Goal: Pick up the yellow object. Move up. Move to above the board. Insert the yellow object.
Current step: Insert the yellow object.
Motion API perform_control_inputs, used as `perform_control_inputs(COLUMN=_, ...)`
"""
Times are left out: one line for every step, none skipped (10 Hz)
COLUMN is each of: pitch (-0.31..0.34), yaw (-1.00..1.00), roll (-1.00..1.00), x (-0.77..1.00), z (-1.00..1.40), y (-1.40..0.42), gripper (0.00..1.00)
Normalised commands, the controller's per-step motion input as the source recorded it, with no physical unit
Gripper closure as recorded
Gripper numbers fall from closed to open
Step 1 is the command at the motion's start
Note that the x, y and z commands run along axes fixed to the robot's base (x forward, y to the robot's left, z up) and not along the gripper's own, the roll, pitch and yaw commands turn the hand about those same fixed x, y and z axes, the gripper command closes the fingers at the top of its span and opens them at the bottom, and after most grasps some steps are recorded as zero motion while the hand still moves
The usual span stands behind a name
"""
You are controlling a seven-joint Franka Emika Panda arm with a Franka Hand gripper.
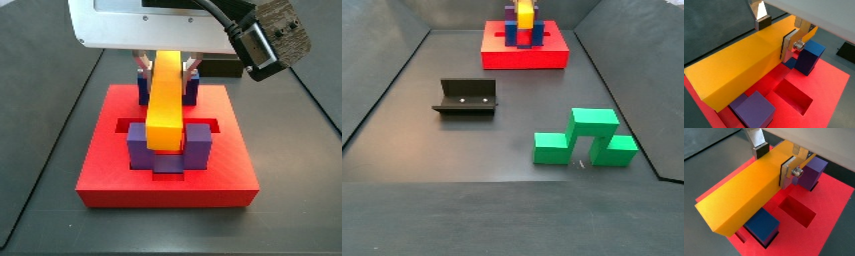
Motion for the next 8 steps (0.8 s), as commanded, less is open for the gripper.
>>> perform_control_inputs(pitch=0.000, yaw=0.00, roll=0.02, x=0.01, z=-0.05, y=-0.01, gripper=1.00)
perform_control_inputs(pitch=0.000, yaw=0.00, roll=0.07, x=0.08, z=-0.06, y=-0.04, gripper=1.00)
perform_control_inputs(pitch=0.000, yaw=0.00, roll=0.10, x=0.09, z=-0.07, y=-0.05, gripper=1.00)
perform_control_inputs(pitch=0.000, yaw=0.00, roll=0.12, x=0.12, z=-0.07, y=-0.07, gripper=1.00)
perform_control_inputs(pitch=0.010, yaw=0.01, roll=0.12, x=0.17, z=-0.03, y=-0.09, gripper=1.00)
perform_control_inputs(pitch=0.023, yaw=0.00, roll=0.15, x=0.19, z=-0.02, y=-0.09, gripper=1.00)
perform_control_inputs(pitch=0.024, yaw=0.02, roll=0.15, x=0.15, z=-0.04, y=-0.05, gripper=1.00)
perform_control_inputs(pitch=0.006, yaw=0.07, roll=0.14, x=0.02, z=-0.07, y=0.00, gripper=1.00)
